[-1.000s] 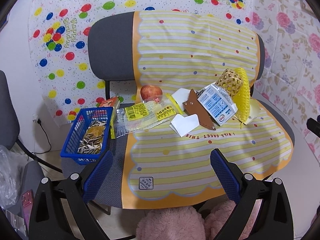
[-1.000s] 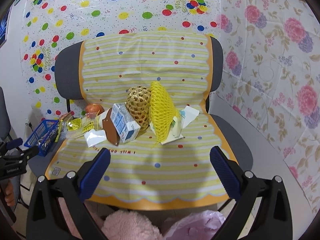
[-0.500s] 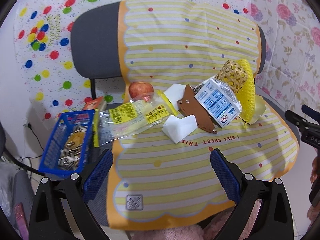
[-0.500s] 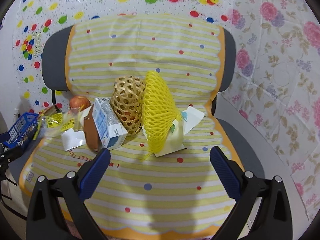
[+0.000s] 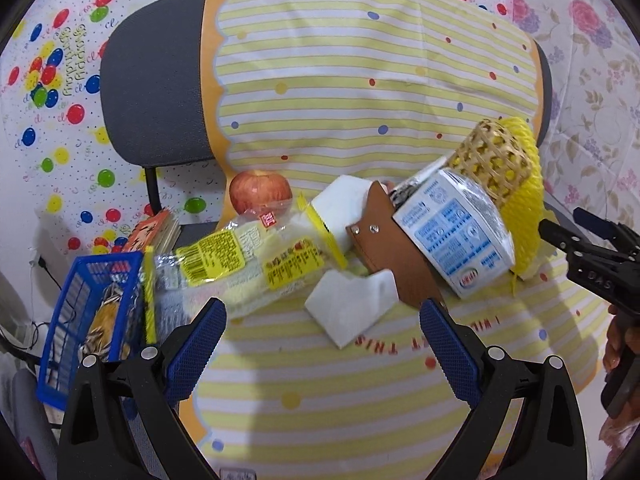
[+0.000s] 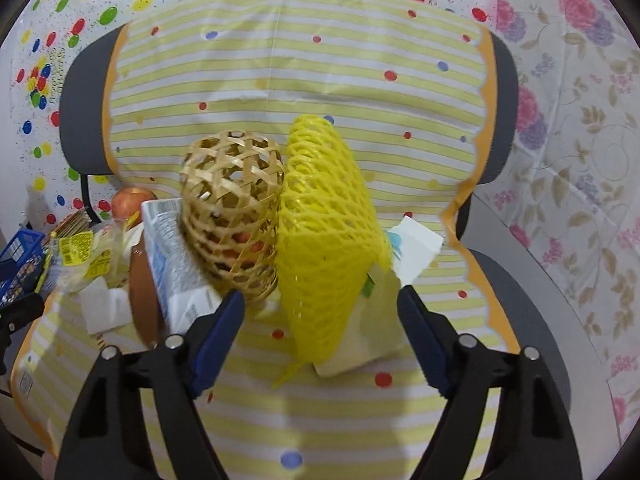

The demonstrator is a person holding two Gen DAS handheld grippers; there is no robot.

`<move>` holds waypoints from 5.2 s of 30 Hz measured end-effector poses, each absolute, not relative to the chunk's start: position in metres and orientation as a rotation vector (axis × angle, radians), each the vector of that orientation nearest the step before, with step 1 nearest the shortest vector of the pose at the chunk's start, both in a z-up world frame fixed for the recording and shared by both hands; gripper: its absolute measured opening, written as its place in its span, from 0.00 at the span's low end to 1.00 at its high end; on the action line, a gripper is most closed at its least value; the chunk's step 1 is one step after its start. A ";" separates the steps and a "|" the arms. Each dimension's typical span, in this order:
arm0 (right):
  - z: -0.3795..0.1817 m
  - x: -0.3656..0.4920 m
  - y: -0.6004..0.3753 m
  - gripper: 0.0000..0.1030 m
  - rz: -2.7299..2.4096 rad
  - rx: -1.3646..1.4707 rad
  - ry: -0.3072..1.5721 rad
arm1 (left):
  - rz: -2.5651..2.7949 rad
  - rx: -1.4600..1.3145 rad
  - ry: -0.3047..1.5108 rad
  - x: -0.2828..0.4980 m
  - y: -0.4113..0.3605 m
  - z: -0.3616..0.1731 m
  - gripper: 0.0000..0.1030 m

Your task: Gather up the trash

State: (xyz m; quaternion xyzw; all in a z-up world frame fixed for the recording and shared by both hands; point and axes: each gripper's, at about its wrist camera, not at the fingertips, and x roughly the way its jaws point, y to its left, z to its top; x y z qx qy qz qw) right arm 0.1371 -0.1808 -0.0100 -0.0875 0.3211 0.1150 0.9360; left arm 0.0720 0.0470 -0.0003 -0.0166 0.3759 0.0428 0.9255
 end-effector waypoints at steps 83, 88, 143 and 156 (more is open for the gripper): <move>0.025 -0.100 -0.304 0.14 0.048 0.031 0.660 | -0.468 0.072 0.528 -0.087 -0.104 0.020 0.02; 0.016 -0.133 -0.324 0.14 -0.028 0.041 0.680 | -0.566 0.105 0.522 -0.105 -0.137 0.008 0.02; -0.012 -0.146 -0.359 0.51 -0.002 0.144 0.698 | -0.545 0.058 0.709 -0.085 -0.151 -0.033 0.41; 0.004 -0.089 -0.298 0.51 0.175 0.059 0.691 | -0.337 0.000 0.676 -0.069 -0.081 -0.014 0.55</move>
